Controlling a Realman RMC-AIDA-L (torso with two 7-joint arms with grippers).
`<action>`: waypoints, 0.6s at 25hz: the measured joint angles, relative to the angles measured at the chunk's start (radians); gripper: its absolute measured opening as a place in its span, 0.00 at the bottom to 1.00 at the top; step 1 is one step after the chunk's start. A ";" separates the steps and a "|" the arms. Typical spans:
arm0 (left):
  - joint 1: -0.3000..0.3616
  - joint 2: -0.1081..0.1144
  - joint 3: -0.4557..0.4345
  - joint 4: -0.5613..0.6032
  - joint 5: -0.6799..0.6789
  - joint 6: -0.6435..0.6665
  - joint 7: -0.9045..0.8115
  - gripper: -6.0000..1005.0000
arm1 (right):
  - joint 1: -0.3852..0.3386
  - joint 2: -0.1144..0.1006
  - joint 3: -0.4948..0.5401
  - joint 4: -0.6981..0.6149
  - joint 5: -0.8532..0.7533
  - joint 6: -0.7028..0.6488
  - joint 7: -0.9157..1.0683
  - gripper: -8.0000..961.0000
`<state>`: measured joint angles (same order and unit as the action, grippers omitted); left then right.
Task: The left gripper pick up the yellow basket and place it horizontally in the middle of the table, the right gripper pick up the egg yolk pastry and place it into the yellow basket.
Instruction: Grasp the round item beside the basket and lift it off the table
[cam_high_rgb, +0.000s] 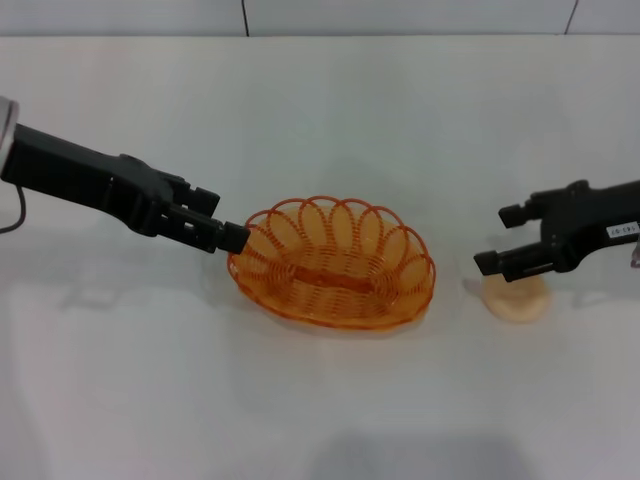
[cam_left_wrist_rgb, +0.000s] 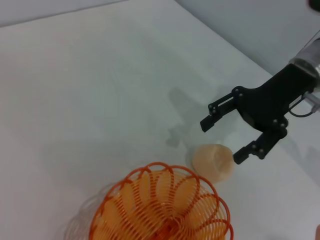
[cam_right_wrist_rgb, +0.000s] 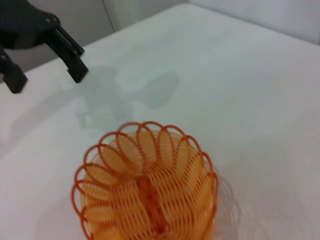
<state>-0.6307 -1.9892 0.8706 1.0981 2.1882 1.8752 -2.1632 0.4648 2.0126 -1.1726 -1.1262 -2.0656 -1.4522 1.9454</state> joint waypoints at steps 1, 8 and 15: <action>0.000 -0.001 0.001 -0.001 0.001 0.000 0.002 0.86 | -0.001 0.000 -0.004 0.000 -0.010 0.005 0.006 0.83; 0.001 -0.003 -0.002 -0.005 0.011 -0.004 0.005 0.86 | 0.000 0.001 -0.012 0.014 -0.058 0.013 0.030 0.82; 0.000 -0.007 -0.003 -0.006 0.021 -0.012 0.002 0.86 | -0.003 -0.001 -0.010 0.013 -0.097 0.020 0.051 0.80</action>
<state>-0.6303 -1.9964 0.8675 1.0922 2.2097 1.8630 -2.1612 0.4619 2.0115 -1.1829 -1.1133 -2.1623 -1.4324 1.9966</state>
